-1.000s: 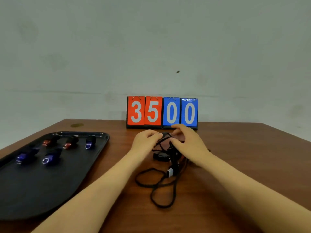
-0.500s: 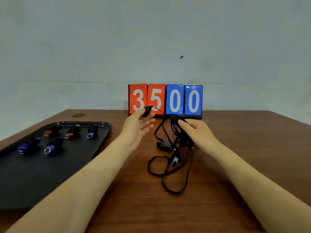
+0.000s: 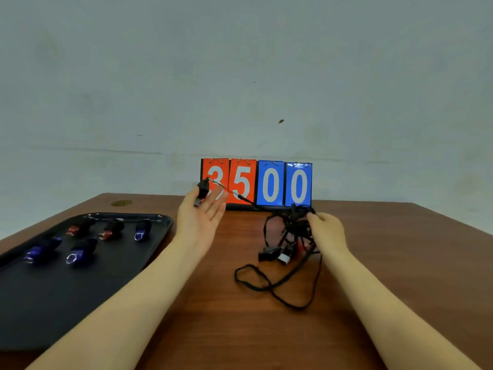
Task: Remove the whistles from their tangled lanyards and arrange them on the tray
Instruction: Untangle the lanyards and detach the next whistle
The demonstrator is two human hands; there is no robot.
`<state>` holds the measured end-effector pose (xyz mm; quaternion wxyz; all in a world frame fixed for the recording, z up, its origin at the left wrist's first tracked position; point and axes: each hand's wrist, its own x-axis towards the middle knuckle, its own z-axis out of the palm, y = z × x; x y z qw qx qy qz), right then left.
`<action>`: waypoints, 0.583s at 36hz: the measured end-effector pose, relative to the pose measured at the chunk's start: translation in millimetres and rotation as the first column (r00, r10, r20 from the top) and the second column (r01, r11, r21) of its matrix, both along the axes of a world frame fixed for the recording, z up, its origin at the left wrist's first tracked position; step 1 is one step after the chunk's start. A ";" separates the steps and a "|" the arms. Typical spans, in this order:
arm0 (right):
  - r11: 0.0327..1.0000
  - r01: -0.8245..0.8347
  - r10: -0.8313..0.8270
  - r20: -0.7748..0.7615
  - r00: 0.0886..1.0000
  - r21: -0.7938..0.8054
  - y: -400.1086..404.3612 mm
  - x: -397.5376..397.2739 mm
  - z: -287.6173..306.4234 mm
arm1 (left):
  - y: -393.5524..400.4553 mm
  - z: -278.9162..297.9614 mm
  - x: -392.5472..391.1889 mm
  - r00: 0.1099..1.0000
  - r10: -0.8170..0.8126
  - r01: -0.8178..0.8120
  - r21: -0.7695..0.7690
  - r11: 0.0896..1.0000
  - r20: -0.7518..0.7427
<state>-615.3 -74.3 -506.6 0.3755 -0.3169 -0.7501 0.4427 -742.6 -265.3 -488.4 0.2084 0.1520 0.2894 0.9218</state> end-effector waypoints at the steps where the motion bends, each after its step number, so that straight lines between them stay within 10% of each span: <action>1: 0.989 0.024 -0.038 0.092 0.995 0.147 -1.6 -0.2 -1.6 | 0.4 0.5 1.5 1.000 -0.018 0.018 -0.007 1.000 -0.011; 5: 0.874 -0.057 0.015 0.090 0.996 0.483 -18.5 -1.7 -0.6 | 3.8 2.5 9.4 0.992 -0.094 0.088 -0.071 0.994 -0.086; 12: 0.789 -0.463 0.410 0.214 0.887 0.405 -56.1 -20.0 -13.3 | 5.0 7.8 22.4 0.960 -0.235 0.225 -0.084 0.971 -0.149; 21: 0.690 -0.472 0.225 0.457 0.860 0.549 -39.7 -14.3 -8.6 | -0.9 11.0 12.2 0.985 0.034 -0.032 0.012 0.999 -0.170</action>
